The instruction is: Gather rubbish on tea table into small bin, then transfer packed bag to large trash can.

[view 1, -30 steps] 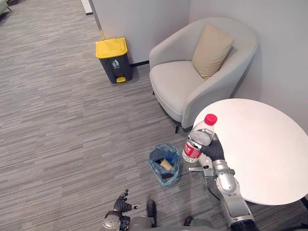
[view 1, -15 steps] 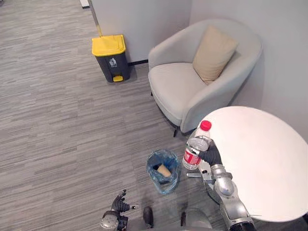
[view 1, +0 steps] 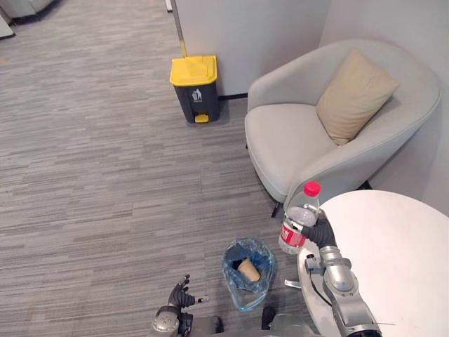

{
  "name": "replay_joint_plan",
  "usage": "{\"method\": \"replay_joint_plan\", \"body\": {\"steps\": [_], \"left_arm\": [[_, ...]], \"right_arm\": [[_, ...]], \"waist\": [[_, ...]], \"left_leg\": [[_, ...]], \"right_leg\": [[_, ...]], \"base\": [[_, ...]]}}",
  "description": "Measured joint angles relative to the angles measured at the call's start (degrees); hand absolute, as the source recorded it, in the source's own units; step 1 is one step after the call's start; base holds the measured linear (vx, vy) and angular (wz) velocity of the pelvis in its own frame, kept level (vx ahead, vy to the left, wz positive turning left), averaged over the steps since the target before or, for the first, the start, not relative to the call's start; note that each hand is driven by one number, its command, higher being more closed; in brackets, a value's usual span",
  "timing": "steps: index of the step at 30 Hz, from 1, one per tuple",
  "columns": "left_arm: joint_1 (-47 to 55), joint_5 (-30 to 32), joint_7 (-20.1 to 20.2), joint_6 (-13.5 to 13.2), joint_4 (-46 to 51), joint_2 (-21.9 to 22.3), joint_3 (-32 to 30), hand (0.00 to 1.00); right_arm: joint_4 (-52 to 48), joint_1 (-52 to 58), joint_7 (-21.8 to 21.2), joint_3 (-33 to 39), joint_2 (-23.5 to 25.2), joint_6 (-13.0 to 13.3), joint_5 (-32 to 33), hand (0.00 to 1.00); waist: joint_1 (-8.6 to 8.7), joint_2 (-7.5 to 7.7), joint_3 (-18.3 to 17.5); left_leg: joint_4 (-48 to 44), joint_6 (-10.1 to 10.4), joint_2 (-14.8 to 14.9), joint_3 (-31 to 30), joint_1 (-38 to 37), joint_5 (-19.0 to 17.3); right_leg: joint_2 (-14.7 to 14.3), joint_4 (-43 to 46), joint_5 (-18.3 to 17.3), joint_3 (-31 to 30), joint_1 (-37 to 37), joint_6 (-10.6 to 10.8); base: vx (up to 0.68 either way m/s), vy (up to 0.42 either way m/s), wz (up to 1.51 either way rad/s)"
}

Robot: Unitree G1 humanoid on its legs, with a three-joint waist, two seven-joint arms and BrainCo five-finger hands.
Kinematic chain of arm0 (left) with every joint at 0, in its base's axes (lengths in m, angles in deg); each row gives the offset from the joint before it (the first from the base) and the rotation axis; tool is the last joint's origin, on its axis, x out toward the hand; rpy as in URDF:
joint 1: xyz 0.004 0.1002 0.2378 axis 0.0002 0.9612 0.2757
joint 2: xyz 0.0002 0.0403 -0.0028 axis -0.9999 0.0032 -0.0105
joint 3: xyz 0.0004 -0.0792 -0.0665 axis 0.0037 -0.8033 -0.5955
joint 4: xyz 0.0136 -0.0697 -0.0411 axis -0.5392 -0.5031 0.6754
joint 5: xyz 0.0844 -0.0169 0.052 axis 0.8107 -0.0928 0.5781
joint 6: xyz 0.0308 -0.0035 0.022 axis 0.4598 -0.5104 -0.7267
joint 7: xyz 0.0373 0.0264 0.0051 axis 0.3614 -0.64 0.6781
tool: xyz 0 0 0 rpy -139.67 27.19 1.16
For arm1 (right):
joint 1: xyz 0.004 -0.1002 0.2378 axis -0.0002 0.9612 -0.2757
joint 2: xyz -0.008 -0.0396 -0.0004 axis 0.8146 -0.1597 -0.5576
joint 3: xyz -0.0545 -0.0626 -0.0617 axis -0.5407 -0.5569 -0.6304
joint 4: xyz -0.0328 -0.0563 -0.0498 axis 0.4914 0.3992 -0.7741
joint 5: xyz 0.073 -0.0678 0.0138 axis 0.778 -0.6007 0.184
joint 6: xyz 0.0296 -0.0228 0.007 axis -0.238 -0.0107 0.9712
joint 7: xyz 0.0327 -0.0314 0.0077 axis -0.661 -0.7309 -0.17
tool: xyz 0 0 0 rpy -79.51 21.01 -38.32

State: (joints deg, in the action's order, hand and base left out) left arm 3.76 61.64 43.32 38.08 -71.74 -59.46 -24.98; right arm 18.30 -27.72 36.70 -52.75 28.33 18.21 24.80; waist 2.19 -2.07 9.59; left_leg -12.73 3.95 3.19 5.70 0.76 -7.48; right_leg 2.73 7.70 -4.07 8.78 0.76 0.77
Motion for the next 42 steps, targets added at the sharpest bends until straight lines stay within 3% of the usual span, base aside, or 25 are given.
{"method": "replay_joint_plan", "body": {"steps": [8, 13, 14, 19, 24, 33, 42], "left_arm": [[1.03, 0.66, 0.06, 0.1, -0.19, 0.03, 0.18, 0.0], [0.59, 0.81, 0.02, 0.08, -0.43, -0.1, 0.73, 0.0], [-0.04, 0.81, 0.0, 0.06, -0.34, -0.36, 1.56, 0.0], [-8.16, -1.05, -0.33, -0.39, 0.58, -2.16, 1.77, 0.0], [-15.09, -3.61, -2.4, -0.98, 3.22, -3.89, 1.01, 0.0], [-23.35, -7.12, -4.31, -1.77, 6.93, -2.09, -5.97, 0.0], [-30.04, -8.87, -5.2, -2.31, 12.21, -0.78, -8.62, 0.0]], "right_arm": [[0.01, 0.56, -0.68, -1.96, 1.51, -0.01, -1.79, 1.0], [1.28, -1.35, -0.81, -6.83, 0.24, -0.02, -3.68, 1.0], [1.73, -2.7, -0.8, -7.83, -0.7, -0.02, -4.29, 1.0], [8.53, -18.99, -0.53, -14.6, -4.08, -0.1, -6.65, 1.0], [10.26, -27.99, 0.62, -18.78, -6.41, -0.46, -9.79, 1.0], [10.8, -39.14, 4.82, -20.74, -5.39, -1.82, -14.38, 1.0], [19.8, -54.46, 9.46, -17.37, -5.44, -3.99, -15.95, 1.0]], "waist": [[-0.88, -0.28, 0.26], [-0.94, -0.62, 1.08], [-0.96, -0.77, 1.52], [-1.74, -1.18, 10.38], [-3.08, -1.69, 15.22], [-4.51, -1.19, 16.56], [-4.77, 0.43, 20.05]], "left_leg": [[6.91, -2.65, -0.84, 0.28, -3.25, 2.53], [8.58, -2.55, -0.93, 0.99, -1.03, 3.81], [7.87, -2.51, -1.02, 1.04, 0.7, 3.77], [-2.64, -2.83, -1.36, 0.9, 14.7, 3.41], [-9.98, -3.38, -1.14, -0.17, 25.5, 2.64], [-26.46, -4.5, 1.9, 0.68, 47.25, -1.9], [-34.27, -4.43, 2.93, 0.41, 64.29, -1.76]], "right_leg": [[-0.46, -4.17, 3.22, -1.44, -1.24, 0.11], [-0.57, -3.74, 4.47, -2.73, 1.91, -0.01], [-0.37, -2.47, 4.35, -2.87, 3.96, 0.09], [1.42, 9.84, 2.78, -3.16, 19.2, -0.3], [2.38, 16.66, 1.45, -1.98, 28.88, -0.45], [2.34, 29.11, -0.27, -1.96, 48.7, -1.01], [3.59, 37.09, -1.07, -0.98, 64.8, -1.53]], "base": [[-0.04, 0.023, -0.08], [-0.14, -0.017, -0.13], [-0.16, -0.023, -0.04], [-0.23, -0.02, 0.04], [-0.19, -0.023, 0.18], [-0.13, 0.003, -0.02], [-0.05, 0.007, 0.09]]}}
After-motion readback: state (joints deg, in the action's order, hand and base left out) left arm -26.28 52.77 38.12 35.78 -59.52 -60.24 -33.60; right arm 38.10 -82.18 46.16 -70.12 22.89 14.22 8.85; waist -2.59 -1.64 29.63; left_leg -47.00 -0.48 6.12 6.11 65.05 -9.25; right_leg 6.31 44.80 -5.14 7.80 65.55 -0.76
